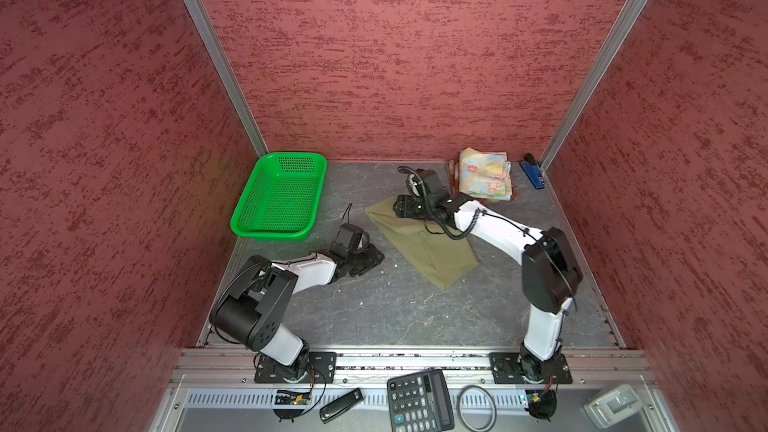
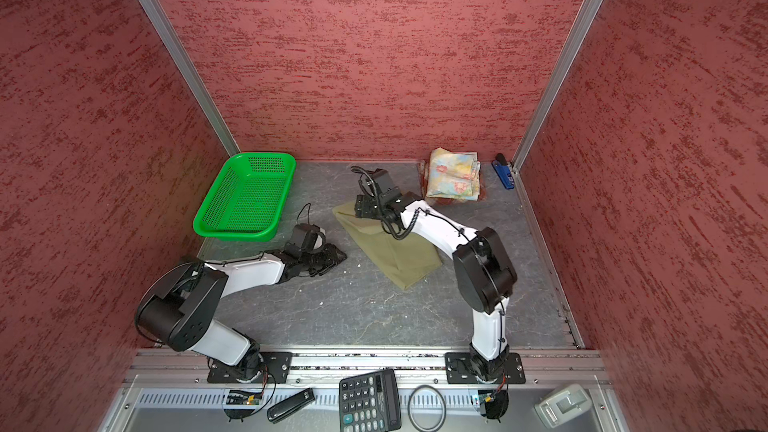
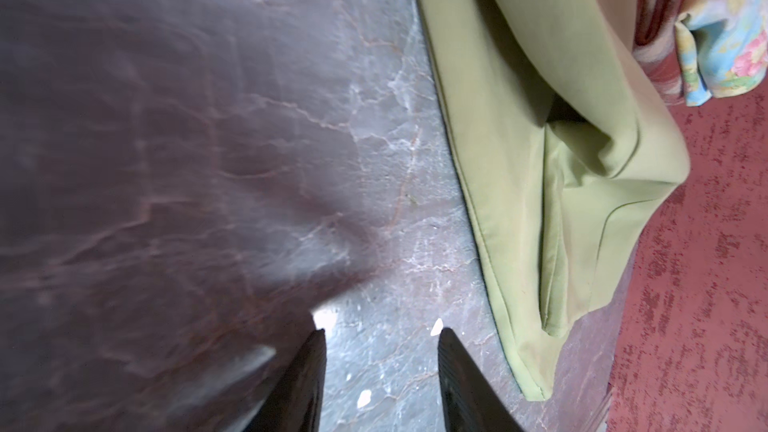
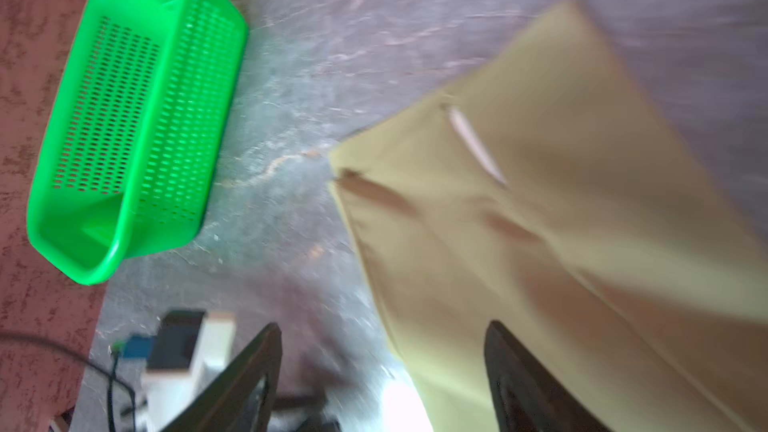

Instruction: Fold and stack the skirts

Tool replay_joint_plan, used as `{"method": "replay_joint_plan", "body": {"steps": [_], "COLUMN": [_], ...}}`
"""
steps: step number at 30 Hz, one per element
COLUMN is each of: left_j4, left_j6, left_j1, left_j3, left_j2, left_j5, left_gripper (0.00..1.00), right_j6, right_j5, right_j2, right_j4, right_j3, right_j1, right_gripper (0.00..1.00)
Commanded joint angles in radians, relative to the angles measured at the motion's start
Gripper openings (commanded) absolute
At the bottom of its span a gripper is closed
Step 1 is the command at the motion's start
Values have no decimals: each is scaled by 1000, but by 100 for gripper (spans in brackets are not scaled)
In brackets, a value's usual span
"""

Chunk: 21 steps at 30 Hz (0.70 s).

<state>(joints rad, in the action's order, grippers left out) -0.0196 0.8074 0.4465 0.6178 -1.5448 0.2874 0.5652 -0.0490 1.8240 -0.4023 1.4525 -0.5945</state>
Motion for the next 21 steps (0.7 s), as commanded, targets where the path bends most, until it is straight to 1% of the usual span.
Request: {"method": "replay_joint_plan", "body": {"steps": [1, 5, 9, 12, 15, 17, 21], "left_j4": [168, 198, 231, 247, 273, 307, 377], "left_j6": [-43, -96, -155, -207, -270, -317, -394], "left_j1": [-15, -37, -66, -76, -84, -81, -74], "left_j3": [3, 100, 232, 347, 486, 605, 813], "left_j2": [-8, -7, -2, -29, -115, -207, -411], "left_j5": [-64, -61, -62, -72, -49, -15, -11], "left_gripper": [50, 51, 51, 51, 52, 52, 52], "right_j6": [20, 67, 132, 166, 179, 169, 129], "right_j5": [75, 84, 105, 107, 113, 124, 133], "right_j2": [-128, -248, -329, -365, -365, -366, -313], "right_j4": [-7, -22, -51, -50, -34, -27, -18], "right_j3": [-138, -310, -444, -531, -585, -593, -570], "right_j1": [54, 75, 82, 85, 85, 85, 86], "right_gripper": [78, 78, 78, 77, 77, 77, 77]}}
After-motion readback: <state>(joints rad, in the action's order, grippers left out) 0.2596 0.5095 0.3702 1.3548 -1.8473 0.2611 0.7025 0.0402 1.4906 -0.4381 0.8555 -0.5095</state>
